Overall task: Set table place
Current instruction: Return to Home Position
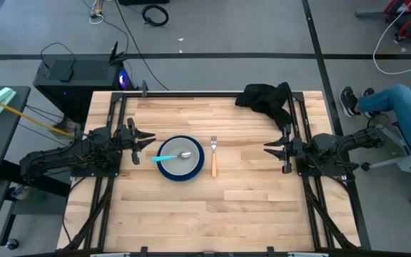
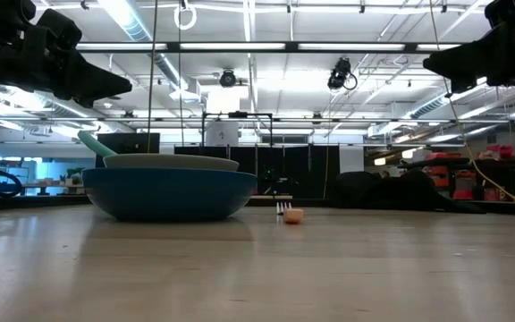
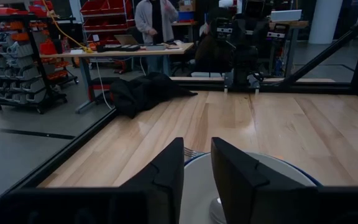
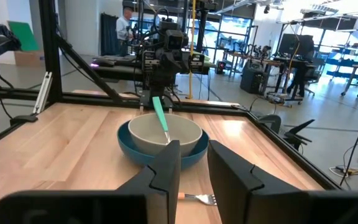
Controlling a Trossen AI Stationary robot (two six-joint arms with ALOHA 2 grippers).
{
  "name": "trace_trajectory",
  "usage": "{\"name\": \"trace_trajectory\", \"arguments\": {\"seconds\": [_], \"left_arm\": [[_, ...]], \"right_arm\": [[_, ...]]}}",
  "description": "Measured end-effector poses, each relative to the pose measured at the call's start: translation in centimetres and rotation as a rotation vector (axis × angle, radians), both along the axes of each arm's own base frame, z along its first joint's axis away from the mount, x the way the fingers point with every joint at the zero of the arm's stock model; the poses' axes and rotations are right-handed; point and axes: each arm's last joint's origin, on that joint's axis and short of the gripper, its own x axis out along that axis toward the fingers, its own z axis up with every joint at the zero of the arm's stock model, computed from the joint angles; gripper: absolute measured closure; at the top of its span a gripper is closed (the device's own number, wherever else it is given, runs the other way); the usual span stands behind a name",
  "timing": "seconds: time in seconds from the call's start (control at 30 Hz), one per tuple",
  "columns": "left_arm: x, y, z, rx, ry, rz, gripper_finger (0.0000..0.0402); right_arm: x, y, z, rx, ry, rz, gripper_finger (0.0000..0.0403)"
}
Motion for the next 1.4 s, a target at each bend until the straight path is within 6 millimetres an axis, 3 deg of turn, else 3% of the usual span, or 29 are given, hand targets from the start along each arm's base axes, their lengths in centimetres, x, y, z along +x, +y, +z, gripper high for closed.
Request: {"name": "trace_trajectory", "arguments": {"seconds": [1.4], "left_arm": [[0.00, 0.00, -0.01, 0.000, 0.000, 0.000, 0.0321]], "right_arm": [[0.00, 0.00, 0.02, 0.000, -0.001, 0.001, 0.0314]]}}
